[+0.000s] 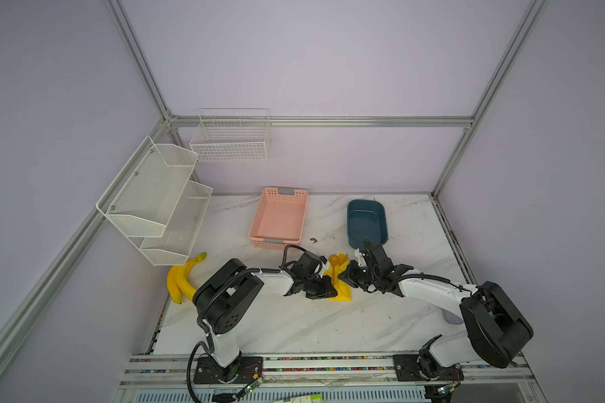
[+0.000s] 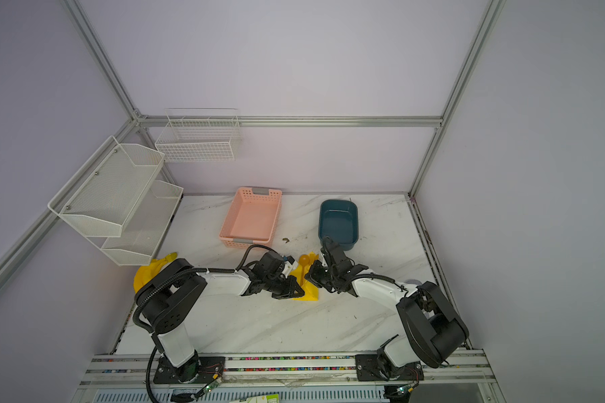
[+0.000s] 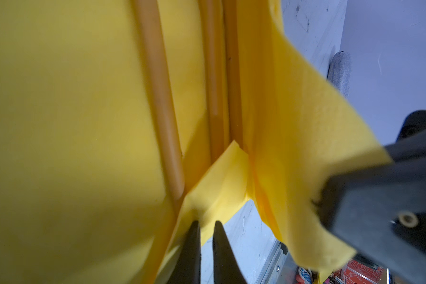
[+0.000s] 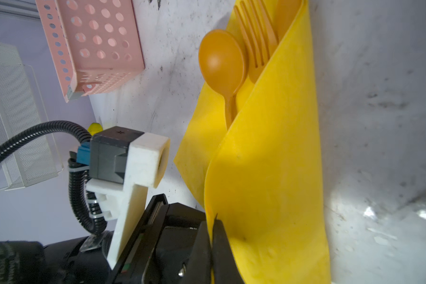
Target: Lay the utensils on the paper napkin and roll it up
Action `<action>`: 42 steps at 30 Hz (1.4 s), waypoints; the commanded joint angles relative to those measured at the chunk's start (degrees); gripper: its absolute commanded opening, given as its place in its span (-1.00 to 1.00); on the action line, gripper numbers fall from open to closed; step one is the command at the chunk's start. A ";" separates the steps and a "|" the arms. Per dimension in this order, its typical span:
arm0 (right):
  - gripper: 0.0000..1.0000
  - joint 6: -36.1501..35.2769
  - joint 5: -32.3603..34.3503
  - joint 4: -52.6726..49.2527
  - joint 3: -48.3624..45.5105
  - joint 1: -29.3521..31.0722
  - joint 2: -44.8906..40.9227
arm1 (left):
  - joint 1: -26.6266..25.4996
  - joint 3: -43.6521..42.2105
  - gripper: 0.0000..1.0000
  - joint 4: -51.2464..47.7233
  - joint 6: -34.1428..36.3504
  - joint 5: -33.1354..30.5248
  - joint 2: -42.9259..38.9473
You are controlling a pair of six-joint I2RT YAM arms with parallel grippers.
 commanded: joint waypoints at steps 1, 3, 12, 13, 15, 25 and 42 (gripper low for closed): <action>-0.87 2.51 -0.51 3.70 -1.33 0.65 0.86 | 0.28 4.27 -0.74 -0.21 1.35 0.77 0.42; -0.86 3.11 -0.86 4.94 -1.81 0.90 1.55 | 0.42 4.23 -0.74 -0.35 1.35 0.60 0.31; -0.85 4.81 -2.03 10.33 -4.11 1.28 4.83 | 0.80 4.11 -0.74 -3.39 2.92 -1.26 -2.62; -0.85 4.89 -2.27 10.81 -4.27 1.27 5.29 | 0.92 4.12 -0.74 -4.01 3.10 -1.43 -3.22; -0.85 5.08 -2.55 11.61 -4.57 1.27 5.79 | 0.99 4.16 -0.74 -5.56 3.68 -2.20 -4.51; -0.85 4.70 -2.70 11.82 -4.03 1.27 6.50 | 1.50 2.64 -0.73 -13.61 7.79 -7.64 -9.25; -0.80 6.89 -4.99 16.02 -4.70 1.27 6.46 | 1.70 1.56 -0.74 -12.74 7.94 -7.75 -5.60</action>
